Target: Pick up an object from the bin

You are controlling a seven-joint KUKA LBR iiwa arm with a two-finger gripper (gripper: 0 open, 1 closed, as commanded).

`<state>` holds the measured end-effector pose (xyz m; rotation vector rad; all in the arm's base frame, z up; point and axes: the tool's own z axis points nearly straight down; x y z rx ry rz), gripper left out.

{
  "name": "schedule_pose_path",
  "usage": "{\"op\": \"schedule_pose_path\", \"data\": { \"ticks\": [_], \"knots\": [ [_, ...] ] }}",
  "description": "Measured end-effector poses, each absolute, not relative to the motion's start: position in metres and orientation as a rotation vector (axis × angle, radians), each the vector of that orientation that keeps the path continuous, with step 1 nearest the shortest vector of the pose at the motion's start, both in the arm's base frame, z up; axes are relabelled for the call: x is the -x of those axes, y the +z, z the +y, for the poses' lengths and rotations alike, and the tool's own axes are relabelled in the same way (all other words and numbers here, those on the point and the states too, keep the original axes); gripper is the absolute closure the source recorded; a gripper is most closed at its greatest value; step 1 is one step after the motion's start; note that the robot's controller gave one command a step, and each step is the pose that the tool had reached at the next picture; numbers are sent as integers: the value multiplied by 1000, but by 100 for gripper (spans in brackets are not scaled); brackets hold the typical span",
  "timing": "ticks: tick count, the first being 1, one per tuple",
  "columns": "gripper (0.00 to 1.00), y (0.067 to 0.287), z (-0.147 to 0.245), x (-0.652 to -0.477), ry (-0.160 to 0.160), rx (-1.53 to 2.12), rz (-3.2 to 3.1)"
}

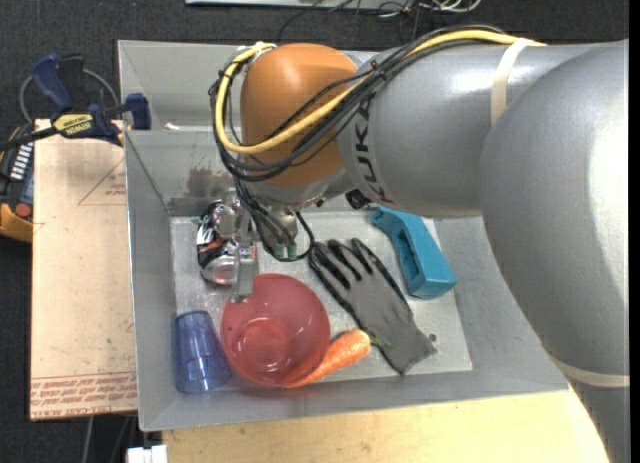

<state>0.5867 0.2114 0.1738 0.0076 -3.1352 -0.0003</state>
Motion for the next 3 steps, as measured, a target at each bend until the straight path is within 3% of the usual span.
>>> {"op": "schedule_pose_path", "data": {
  "ticks": [1,2,3],
  "knots": [
    [0,179,210,-589,-2,0,-3142],
    [0,66,151,-584,2,-104,-3130],
    [0,137,156,-606,-5,-401,-3126]
  ]
}}
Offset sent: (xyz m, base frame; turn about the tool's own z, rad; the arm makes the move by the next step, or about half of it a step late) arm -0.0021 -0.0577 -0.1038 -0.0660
